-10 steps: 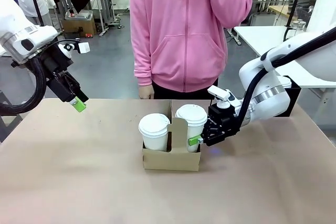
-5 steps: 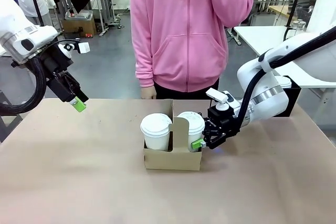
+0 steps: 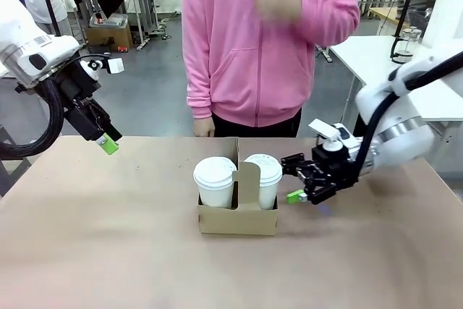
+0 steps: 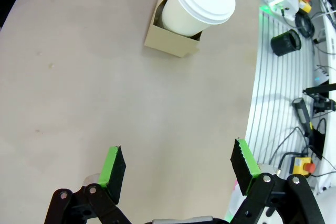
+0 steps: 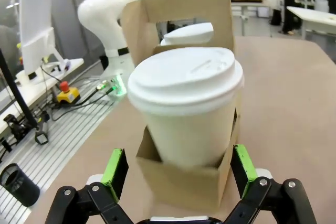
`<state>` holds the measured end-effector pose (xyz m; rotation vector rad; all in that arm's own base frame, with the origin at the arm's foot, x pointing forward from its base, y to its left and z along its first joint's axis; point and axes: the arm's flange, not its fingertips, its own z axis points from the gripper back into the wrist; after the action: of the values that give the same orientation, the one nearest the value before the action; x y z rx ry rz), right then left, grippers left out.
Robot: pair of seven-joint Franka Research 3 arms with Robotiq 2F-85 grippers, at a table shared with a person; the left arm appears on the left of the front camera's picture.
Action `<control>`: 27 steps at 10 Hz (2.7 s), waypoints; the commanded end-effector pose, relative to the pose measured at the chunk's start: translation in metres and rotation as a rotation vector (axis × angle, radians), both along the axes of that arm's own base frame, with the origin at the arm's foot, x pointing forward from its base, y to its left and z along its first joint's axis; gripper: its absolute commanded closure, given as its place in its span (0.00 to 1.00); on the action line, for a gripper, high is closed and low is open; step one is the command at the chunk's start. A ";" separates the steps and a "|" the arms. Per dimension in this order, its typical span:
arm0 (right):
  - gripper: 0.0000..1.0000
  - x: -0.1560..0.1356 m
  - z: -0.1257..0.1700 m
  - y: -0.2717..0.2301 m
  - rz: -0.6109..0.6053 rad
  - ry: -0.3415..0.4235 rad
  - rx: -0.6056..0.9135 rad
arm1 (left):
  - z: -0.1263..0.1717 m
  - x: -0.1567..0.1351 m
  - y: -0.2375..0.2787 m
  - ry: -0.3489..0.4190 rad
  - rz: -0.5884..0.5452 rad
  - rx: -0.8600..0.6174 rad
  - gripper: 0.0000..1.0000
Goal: Pour a drink into a cup and package it in a carrier.
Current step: Insert the held 600 ml Paper Cup into the Cup Carrier.
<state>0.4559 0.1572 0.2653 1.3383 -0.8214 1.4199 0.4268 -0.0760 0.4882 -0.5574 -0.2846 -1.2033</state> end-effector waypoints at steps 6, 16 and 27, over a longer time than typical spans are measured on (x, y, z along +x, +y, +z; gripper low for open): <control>0.00 -0.111 0.055 -0.170 -0.671 0.210 -0.220 | 0.001 -0.001 0.000 -0.004 0.010 0.006 0.00; 0.00 -0.073 0.057 -0.229 -0.834 0.196 -0.309 | 0.001 -0.001 0.000 -0.004 0.010 0.006 0.00; 0.00 -0.073 0.057 -0.229 -0.834 0.196 -0.309 | 0.001 -0.001 0.000 -0.004 0.010 0.006 0.00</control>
<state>0.3845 -0.0694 0.3222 0.7299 -0.8256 0.6858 0.4268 -0.0760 0.4887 -0.5555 -0.2852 -1.2033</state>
